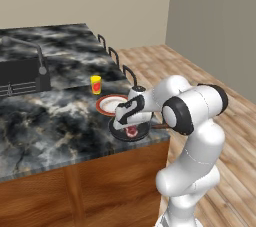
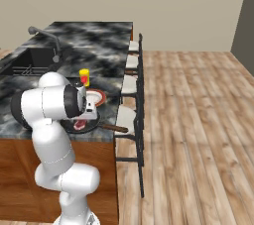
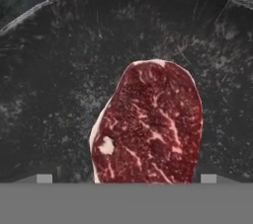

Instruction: Pick up the pan with the steak in it and place it on the dining table. Then place the steak on the plate.

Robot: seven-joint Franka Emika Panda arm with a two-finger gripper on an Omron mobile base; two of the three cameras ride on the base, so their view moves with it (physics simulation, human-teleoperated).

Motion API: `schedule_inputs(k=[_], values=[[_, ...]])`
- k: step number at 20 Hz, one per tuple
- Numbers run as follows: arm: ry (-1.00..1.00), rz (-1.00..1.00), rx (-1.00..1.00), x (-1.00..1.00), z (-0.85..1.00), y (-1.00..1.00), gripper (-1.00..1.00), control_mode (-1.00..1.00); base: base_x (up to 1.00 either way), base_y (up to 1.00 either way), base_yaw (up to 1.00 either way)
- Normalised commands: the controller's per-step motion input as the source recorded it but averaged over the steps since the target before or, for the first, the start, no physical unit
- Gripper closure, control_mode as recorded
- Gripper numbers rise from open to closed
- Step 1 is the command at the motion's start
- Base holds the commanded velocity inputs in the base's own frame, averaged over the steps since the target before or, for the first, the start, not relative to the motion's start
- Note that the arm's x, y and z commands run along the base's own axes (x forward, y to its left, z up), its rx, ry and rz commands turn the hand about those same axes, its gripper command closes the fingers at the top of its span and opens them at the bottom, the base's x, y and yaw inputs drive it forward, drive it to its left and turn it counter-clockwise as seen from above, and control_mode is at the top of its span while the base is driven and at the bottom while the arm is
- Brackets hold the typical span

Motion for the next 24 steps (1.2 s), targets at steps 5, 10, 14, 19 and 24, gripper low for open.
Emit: schedule_inputs(k=[5, 10, 14, 19, 24], values=[[0.0, 0.0, 0.0, 0.0, -0.22, -0.06, -1.0, -1.0, 0.0, 0.0, 0.0], [0.0, 0.0, 0.0, 0.0, -0.11, -0.1, -1.0, -1.0, 0.0, 0.0, 0.0], [0.0, 0.0, -0.02, 0.0, -0.18, -0.02, -1.0, -1.0, 0.0, 0.0, 0.0], [0.0, 0.0, -0.05, 0.0, -0.28, -0.01, -1.0, -1.0, 0.0, 0.0, 0.0], [0.0, 0.0, -0.07, 0.0, -0.35, 0.0, -1.0, -1.0, 0.0, 0.0, 0.0]])
